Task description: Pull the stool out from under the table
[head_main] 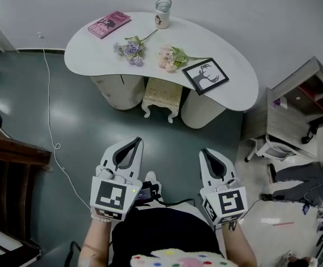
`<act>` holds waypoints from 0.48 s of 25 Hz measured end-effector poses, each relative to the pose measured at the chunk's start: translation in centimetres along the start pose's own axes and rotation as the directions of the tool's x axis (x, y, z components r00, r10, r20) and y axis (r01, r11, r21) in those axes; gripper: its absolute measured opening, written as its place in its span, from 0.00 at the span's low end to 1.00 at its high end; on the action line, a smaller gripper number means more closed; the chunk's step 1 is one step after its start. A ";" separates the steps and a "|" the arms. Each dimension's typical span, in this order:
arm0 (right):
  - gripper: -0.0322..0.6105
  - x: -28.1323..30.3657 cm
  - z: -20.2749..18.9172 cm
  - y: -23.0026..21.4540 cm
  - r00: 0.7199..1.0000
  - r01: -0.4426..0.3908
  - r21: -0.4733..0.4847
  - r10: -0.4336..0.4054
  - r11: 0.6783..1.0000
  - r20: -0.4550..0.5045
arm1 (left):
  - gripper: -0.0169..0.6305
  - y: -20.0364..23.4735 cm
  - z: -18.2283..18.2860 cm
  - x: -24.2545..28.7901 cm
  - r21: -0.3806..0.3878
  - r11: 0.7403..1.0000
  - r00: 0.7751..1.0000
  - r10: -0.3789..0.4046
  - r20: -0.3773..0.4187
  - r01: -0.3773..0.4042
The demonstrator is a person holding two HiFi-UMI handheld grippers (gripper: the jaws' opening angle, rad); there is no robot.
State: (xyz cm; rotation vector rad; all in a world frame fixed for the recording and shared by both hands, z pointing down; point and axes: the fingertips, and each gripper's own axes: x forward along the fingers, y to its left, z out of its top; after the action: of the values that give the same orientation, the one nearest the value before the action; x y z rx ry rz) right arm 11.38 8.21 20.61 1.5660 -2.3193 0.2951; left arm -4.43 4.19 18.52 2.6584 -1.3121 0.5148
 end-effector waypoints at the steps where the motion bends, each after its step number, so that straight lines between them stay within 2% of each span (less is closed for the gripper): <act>1: 0.11 0.6 0.3 0.0 1.000 0.003 0.001 -0.003 1.000 -0.001 | 0.05 0.5 0.1 0.4 -0.001 1.000 1.000 -0.006 0.000 0.006; 12: 0.11 5.1 2.3 0.6 0.999 0.032 0.067 -0.031 0.997 -0.012 | 0.05 4.8 -0.2 2.7 -0.019 0.999 0.999 -0.043 -0.008 0.043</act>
State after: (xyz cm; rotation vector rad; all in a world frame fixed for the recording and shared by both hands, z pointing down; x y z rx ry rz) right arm 8.74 3.19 20.40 1.6265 -2.2967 0.3761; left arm -6.69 -0.72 19.54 2.6596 -1.2477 0.5054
